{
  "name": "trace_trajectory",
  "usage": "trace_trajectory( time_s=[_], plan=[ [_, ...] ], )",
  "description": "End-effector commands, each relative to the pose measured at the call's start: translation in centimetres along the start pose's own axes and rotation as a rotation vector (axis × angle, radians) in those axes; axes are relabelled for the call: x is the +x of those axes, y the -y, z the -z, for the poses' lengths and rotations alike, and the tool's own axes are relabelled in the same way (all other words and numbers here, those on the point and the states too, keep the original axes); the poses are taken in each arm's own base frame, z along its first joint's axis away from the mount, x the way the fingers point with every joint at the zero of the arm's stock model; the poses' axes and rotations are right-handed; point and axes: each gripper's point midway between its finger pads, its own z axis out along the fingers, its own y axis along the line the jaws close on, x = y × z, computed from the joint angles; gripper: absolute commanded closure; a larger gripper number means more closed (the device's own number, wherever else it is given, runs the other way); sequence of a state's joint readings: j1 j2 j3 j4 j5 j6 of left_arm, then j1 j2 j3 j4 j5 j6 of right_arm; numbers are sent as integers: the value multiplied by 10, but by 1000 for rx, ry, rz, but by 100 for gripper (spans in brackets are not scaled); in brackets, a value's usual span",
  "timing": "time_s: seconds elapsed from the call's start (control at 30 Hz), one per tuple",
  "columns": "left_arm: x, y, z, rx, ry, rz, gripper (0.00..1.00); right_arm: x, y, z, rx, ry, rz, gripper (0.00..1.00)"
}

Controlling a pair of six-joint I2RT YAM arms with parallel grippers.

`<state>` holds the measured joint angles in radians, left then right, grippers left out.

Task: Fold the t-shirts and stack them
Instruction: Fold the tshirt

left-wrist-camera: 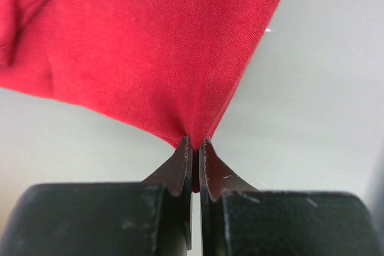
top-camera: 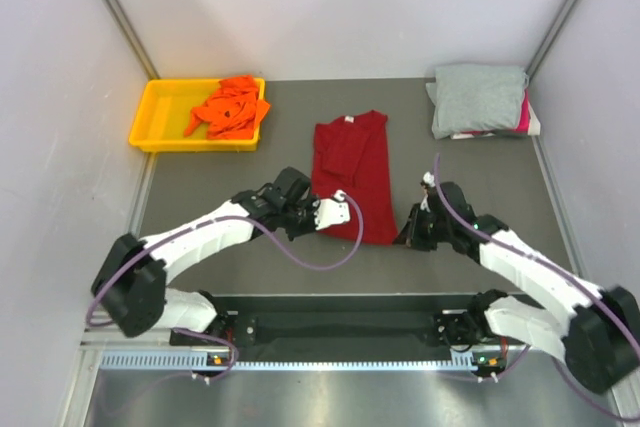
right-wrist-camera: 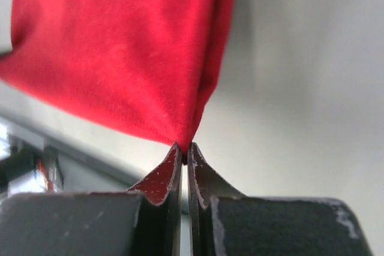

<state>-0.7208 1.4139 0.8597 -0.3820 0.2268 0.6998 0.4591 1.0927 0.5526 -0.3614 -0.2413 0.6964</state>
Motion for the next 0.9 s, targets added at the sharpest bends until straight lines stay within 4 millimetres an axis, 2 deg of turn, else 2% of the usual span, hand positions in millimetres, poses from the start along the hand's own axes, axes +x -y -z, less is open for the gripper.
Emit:
trace_trajectory(
  time_s=[0.0,0.07,0.1,0.17,0.23,0.33,0.37,0.4,0.43,0.47,0.5,0.53,0.57,0.6,0.63,0.67,0.7,0.73,0.77,0.8,0.83,0.87],
  plan=[
    [27,50,41,142,-108,68,100,49,5,31,49,-96,-2,100],
    [25,63,57,182,-103,80,100,68,3,45,61,-132,2,100],
    [31,72,65,212,-128,105,100,66,-5,55,28,-107,7,100],
    [31,71,72,185,-122,123,100,67,-13,64,-10,-91,-1,100],
    [28,61,71,129,-100,154,100,62,-20,66,-34,-73,4,100],
    [19,27,69,33,-82,188,100,38,-21,60,13,-34,72,100],
    [15,18,69,29,-70,202,100,31,-20,49,41,-52,81,100],
    [11,8,68,24,-57,210,100,16,-30,49,27,-31,98,100],
    [3,-20,74,-26,-27,239,100,0,-28,46,35,-10,115,100],
    [7,-29,64,-9,-46,262,100,-14,-34,41,11,6,120,100],
    [-2,-54,70,-44,-16,277,100,-30,-38,33,14,6,118,100],
    [-2,-66,66,-51,-18,286,100,-49,-34,30,23,33,97,100],
    [2,-74,53,-29,-41,304,100,-61,-33,17,22,23,109,100],
    [-11,-93,54,-49,-10,287,100,-82,-42,17,9,55,116,100],
    [-4,-102,38,-31,-34,301,100,-98,-41,13,-2,72,120,100],
    [-7,-112,34,-40,-33,299,100,-113,-42,1,6,60,114,100],
    [-7,-122,28,-45,-38,299,100,-123,-40,-4,12,61,110,100],
    [-9,-142,18,-59,-45,305,100,-133,-38,-8,15,61,116,100],
    [-7,-150,14,-56,-60,315,100,-148,-37,-19,23,58,111,100],
    [-18,-172,17,-91,-37,307,100,-157,-35,-24,25,61,106,100],
    [-1,-181,1,-82,-76,336,100,-168,-29,-27,30,69,91,100],
    [3,-191,-3,-93,-84,350,100,-183,-30,-35,25,75,84,100]
  ],
)
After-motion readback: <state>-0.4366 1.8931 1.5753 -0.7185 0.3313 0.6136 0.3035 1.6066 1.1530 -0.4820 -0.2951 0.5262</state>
